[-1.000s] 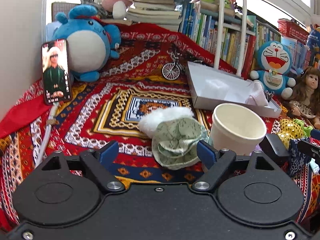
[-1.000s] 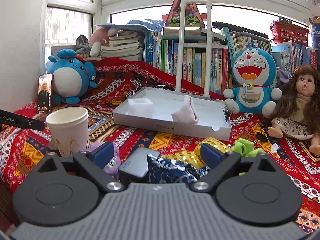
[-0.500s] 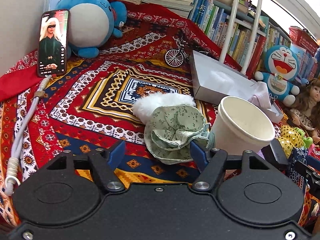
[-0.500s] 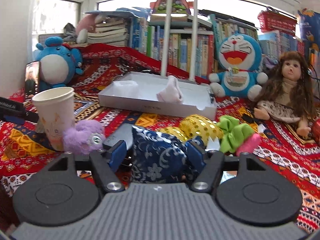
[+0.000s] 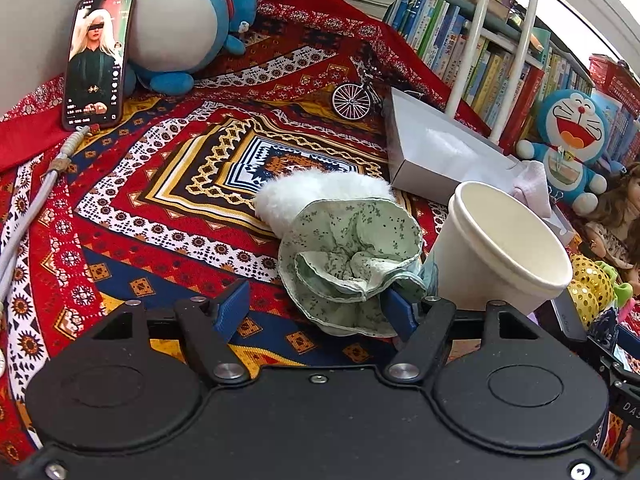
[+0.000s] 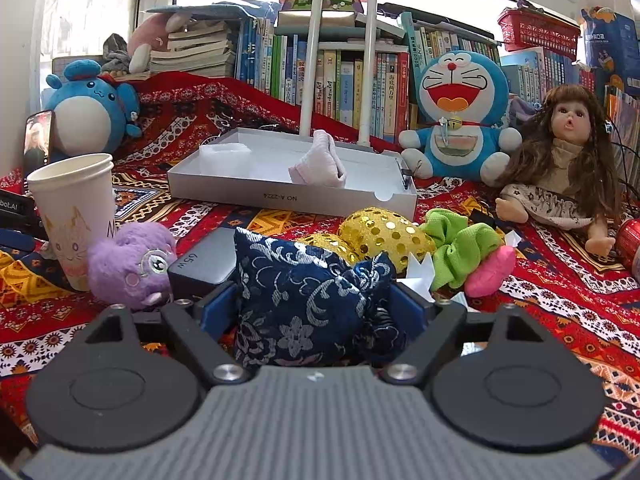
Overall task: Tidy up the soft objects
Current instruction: 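Grasp the green floral cloth with the left gripper while the right gripper grasps the blue pouch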
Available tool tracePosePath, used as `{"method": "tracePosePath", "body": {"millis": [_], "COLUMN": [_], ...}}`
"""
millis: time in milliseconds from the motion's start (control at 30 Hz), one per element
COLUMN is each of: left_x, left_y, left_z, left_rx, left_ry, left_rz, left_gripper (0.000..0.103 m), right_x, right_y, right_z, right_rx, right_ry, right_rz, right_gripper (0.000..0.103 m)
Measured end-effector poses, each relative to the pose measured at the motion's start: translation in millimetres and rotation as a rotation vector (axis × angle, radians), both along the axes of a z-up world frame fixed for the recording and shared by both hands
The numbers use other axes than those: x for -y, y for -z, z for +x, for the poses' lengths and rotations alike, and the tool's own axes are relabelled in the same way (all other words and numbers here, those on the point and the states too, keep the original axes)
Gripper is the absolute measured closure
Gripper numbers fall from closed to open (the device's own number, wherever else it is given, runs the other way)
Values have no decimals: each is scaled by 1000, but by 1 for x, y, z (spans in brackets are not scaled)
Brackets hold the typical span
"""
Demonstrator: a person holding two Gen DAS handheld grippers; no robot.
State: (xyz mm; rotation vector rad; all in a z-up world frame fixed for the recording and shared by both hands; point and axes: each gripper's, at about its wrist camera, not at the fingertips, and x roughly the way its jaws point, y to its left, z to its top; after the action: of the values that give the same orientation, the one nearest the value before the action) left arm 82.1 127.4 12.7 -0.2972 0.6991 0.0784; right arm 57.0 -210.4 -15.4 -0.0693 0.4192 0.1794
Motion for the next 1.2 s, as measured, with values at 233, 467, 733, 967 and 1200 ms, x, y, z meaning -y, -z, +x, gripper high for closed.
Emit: {"method": "tracePosePath", "body": {"millis": [233, 467, 733, 967, 1200], "left_x": [-2, -1, 9, 4, 0], "left_y": [3, 0, -10, -18, -23], "left_z": [2, 0, -9, -23, -38], "left_rx": [4, 17, 38, 51, 67], "left_ry": [-3, 25, 23, 11, 14], "left_rz": [-9, -39, 36, 53, 79], "left_gripper": [29, 72, 92, 92, 88], "right_x": [-5, -4, -5, -4, -4], "right_y": [5, 5, 5, 5, 4], "right_z": [3, 3, 3, 3, 3], "right_rx": [6, 5, 6, 7, 7], "right_ry": [2, -1, -3, -4, -8], "right_rz": [-39, -35, -32, -31, -27], "right_gripper": [14, 14, 14, 14, 14]}}
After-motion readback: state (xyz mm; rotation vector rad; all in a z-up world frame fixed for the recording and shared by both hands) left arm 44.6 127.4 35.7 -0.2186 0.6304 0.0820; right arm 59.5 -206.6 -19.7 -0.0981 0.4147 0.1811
